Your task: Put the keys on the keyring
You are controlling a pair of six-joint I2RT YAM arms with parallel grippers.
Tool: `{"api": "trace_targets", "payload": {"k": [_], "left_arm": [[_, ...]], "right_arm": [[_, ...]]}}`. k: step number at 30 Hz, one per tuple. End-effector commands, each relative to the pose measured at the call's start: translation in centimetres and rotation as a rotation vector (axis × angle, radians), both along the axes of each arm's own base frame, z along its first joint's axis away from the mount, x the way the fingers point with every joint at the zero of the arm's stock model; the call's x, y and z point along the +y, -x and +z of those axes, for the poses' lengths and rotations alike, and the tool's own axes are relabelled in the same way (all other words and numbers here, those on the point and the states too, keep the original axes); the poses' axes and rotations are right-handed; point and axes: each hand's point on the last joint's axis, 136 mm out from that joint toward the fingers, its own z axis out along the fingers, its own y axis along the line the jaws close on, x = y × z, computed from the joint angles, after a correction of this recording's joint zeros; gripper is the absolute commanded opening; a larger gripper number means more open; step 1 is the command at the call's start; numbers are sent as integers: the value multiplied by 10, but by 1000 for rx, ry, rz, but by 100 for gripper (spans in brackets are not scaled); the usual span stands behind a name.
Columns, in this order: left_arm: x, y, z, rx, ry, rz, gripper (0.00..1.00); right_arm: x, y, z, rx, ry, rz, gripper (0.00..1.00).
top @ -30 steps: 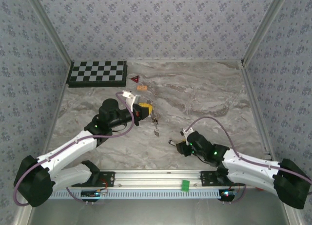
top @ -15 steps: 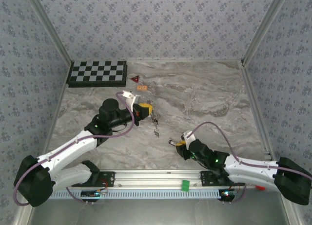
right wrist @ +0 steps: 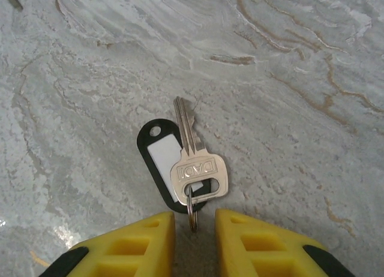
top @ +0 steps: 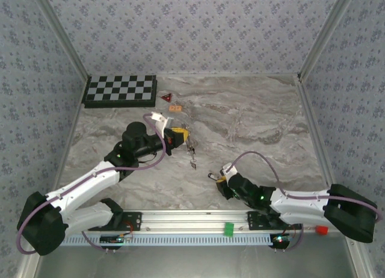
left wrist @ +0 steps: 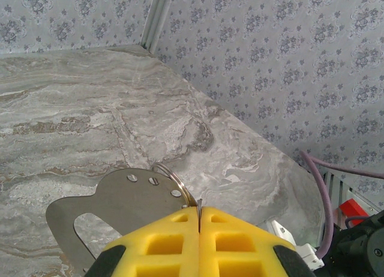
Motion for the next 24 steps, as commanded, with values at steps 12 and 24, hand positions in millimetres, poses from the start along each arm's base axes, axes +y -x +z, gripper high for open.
{"api": "trace_targets", "payload": {"k": [12, 24], "left_arm": [[-4, 3, 22, -49, 55, -24, 0], [-4, 4, 23, -51, 55, -24, 0]], "right_arm": [[13, -7, 15, -53, -3, 30, 9], [16, -8, 17, -46, 35, 50, 0]]}}
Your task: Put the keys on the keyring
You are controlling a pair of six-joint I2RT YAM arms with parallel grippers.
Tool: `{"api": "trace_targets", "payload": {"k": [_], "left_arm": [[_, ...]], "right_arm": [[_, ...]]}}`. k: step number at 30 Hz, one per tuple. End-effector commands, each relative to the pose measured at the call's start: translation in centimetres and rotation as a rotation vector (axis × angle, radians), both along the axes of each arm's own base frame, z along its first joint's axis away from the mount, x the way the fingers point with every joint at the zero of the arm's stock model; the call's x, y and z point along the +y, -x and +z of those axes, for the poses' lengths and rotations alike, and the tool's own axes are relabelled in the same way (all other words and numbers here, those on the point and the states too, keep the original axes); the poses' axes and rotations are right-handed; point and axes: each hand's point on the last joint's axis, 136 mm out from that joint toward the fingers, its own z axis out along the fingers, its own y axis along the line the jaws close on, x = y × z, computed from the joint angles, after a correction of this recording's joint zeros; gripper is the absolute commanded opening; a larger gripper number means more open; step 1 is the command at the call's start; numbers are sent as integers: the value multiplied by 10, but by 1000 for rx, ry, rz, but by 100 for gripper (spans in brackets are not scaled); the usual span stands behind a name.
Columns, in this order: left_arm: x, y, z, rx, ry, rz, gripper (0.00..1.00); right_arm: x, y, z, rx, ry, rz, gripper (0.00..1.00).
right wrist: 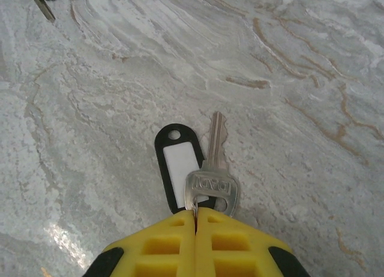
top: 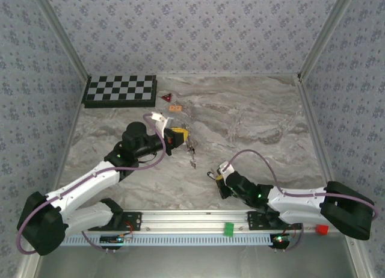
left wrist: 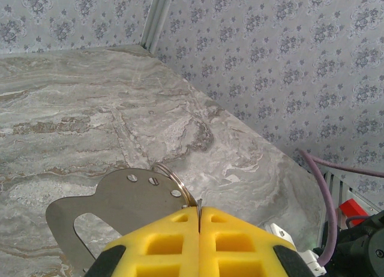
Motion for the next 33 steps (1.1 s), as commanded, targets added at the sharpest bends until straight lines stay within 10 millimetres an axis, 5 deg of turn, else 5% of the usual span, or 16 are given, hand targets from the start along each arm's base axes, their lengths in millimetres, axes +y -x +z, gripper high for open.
{"api": "trace_targets", "payload": {"k": [1, 11, 33], "left_arm": [[-4, 3, 23, -51, 56, -23, 0], [-4, 5, 24, -55, 56, -24, 0], [-1, 5, 27, -64, 57, -16, 0]], "right_arm": [[7, -4, 12, -11, 17, 11, 0], [4, 0, 22, 156, 132, -9, 0], [7, 19, 2, 559, 427, 60, 0]]}}
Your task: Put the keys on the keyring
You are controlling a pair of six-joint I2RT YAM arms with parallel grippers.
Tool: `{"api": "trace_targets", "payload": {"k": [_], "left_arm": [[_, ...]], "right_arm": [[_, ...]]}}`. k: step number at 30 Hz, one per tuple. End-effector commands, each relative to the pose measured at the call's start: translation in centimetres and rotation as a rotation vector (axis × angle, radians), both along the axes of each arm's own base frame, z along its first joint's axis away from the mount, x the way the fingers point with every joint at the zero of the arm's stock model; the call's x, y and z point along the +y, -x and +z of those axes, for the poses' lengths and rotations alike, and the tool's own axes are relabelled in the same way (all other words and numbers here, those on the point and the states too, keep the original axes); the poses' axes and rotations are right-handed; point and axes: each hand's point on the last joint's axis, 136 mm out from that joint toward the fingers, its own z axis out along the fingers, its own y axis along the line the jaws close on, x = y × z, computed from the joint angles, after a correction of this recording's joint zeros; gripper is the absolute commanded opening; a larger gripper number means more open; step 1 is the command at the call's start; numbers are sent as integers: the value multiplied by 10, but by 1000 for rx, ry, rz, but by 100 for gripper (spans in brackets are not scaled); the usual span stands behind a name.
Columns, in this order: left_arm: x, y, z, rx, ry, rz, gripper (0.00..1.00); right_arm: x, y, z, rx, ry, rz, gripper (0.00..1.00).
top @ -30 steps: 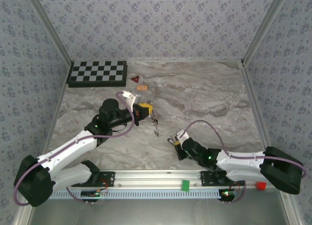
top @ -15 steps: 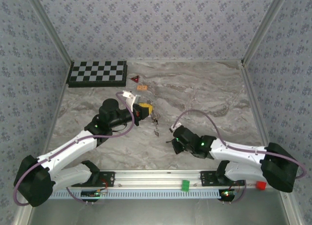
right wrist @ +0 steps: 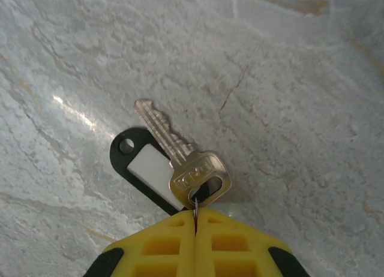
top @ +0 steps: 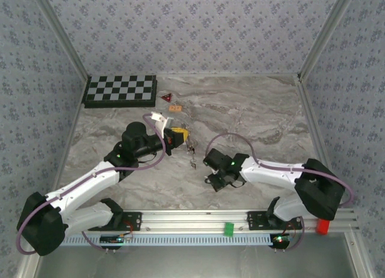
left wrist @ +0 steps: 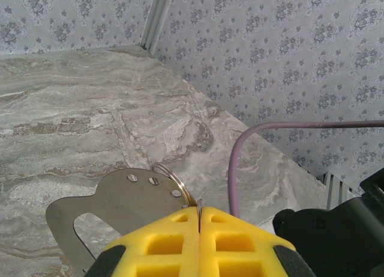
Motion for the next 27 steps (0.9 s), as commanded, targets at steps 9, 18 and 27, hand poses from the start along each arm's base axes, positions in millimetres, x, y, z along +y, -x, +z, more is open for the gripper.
{"api": "trace_targets", "payload": {"k": [9, 18, 27], "left_arm": [[-2, 5, 25, -60, 55, -18, 0], [-2, 5, 25, -61, 53, -16, 0], [-2, 4, 25, -58, 55, -16, 0]], "right_arm": [[-13, 18, -2, 188, 174, 50, 0], [-10, 11, 2, 186, 188, 53, 0], [-1, 3, 15, 121, -8, -1, 30]]}}
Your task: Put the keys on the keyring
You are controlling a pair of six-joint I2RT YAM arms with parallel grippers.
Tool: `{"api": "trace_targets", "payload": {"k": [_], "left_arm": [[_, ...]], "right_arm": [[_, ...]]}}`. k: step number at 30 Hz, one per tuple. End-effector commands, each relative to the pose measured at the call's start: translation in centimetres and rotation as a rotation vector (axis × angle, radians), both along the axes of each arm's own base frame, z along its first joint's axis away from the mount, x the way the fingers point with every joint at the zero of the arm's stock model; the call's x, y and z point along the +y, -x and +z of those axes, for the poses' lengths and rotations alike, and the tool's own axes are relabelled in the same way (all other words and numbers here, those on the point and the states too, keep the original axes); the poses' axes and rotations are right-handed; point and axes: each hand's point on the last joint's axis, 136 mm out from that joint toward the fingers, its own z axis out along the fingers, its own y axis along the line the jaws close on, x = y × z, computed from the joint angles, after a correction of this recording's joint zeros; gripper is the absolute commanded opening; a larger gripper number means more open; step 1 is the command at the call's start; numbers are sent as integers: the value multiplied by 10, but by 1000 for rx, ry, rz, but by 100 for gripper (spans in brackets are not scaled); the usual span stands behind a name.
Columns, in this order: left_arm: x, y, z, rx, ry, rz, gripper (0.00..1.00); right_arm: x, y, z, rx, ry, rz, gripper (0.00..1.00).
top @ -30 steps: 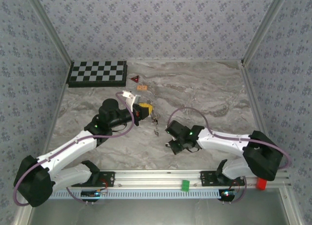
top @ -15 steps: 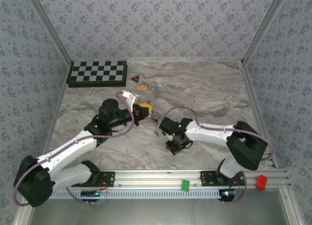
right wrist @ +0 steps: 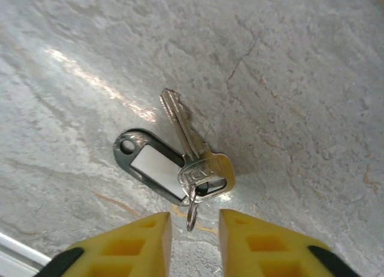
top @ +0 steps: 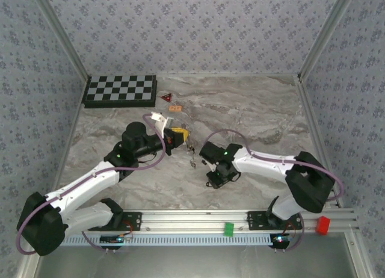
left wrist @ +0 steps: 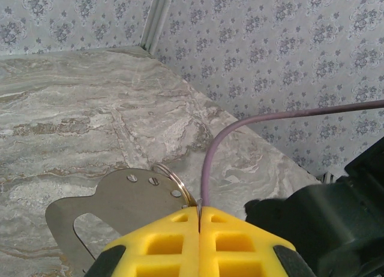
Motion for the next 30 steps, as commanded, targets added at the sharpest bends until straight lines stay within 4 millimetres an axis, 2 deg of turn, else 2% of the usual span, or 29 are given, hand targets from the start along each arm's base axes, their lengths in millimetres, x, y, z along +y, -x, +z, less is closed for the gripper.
{"api": "trace_targets", "payload": {"k": [1, 9, 12, 18, 30], "left_arm": [[-2, 4, 25, -58, 55, -17, 0], [-3, 4, 23, -54, 55, -18, 0], [-4, 3, 21, -49, 52, -18, 0], [-2, 1, 21, -47, 52, -3, 0], [17, -9, 23, -73, 51, 127, 0]], "right_arm": [[4, -2, 5, -18, -92, -33, 32], [7, -9, 7, -153, -301, -110, 36], [7, -9, 10, -219, -329, -118, 37], [0, -11, 12, -308, -270, -183, 37], [6, -5, 2, -329, -146, -254, 38]]}}
